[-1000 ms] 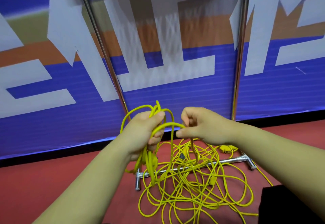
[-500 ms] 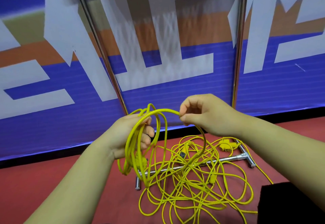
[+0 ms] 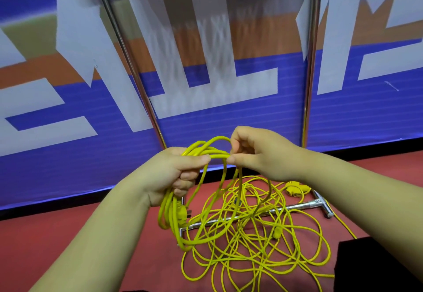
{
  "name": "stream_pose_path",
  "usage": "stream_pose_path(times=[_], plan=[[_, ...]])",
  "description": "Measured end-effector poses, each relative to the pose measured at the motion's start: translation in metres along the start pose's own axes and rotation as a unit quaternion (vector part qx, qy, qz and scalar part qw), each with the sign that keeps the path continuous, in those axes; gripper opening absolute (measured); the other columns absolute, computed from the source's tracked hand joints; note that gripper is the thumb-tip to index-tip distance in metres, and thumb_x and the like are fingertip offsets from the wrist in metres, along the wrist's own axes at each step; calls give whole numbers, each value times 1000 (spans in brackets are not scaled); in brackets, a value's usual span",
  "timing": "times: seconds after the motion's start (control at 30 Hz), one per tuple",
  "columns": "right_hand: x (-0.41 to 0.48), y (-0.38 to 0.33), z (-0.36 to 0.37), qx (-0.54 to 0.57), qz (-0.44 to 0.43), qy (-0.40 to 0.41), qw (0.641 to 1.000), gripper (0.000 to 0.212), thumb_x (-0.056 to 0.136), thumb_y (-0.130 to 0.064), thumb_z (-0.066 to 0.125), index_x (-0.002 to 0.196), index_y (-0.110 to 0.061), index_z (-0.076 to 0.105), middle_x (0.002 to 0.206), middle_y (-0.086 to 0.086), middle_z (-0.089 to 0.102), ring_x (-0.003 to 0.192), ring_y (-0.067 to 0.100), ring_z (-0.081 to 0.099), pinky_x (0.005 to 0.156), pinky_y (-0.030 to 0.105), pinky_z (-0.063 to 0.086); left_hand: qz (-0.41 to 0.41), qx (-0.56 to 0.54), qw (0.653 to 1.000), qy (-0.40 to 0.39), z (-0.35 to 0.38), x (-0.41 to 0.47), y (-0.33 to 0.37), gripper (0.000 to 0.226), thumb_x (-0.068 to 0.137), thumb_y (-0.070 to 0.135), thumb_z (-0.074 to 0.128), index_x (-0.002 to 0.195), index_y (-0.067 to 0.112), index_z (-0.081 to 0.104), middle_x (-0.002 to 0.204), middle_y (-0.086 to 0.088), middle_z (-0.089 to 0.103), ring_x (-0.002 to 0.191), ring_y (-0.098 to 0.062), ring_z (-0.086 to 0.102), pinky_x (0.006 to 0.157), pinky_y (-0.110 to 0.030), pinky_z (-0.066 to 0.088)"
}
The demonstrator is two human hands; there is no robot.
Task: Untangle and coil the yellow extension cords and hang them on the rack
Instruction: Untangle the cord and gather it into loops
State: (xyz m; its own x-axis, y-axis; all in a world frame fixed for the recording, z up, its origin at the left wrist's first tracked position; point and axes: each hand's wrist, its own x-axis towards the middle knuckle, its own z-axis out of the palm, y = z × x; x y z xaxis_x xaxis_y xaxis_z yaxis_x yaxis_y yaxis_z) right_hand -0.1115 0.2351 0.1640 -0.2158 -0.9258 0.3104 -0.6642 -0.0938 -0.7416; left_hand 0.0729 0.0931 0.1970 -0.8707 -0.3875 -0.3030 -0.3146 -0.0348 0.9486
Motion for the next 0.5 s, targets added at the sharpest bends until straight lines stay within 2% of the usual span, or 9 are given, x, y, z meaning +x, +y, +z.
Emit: stream_pose_path(times=[0.13,0.2,0.27,0.33,0.4,0.5], plan=[[-7,16,-2,-36,23,-31,999,31,87,-16,75,82,-23,45,67,-11,49,59,3,40,59,16,36,53,-72,995,34,-5,-4,6,28,82,27,64,59,22,49,47,4,26,31,-3,22,36,-15,18],[-9,27,-5,-54,48,-29,997,33,87,-16,75,80,-24,44,65,-10,48,57,3,39,58,17,35,82,-119,989,42,-11,-6,10,27,84,27,61,65,20,45,47,5,27,31,-2,23,35,-14,19],[-9,36,-9,-51,80,-24,995,30,87,-14,74,80,-24,46,68,-4,57,57,3,45,61,24,42,97,-165,980,48,-20,-5,11,24,87,29,58,69,19,44,46,7,29,30,-1,25,33,-14,23],[-10,40,-12,-36,105,-9,994,25,88,-11,73,81,-21,51,75,4,69,61,9,60,64,36,53,103,-193,974,55,-25,-2,8,22,87,30,57,71,19,47,47,8,31,30,-1,27,32,-15,26],[-10,39,-14,-19,116,19,993,19,88,-7,72,82,-16,56,76,8,72,67,19,71,68,43,58,100,-176,978,58,-26,2,2,22,88,31,58,72,19,47,50,6,34,33,-3,30,35,-16,30],[-7,33,-12,41,137,75,987,14,88,-1,69,84,-11,60,76,7,72,70,28,74,67,47,61,79,-120,987,73,-21,9,-13,21,87,28,63,76,20,47,57,1,37,40,-8,33,39,-19,34]])
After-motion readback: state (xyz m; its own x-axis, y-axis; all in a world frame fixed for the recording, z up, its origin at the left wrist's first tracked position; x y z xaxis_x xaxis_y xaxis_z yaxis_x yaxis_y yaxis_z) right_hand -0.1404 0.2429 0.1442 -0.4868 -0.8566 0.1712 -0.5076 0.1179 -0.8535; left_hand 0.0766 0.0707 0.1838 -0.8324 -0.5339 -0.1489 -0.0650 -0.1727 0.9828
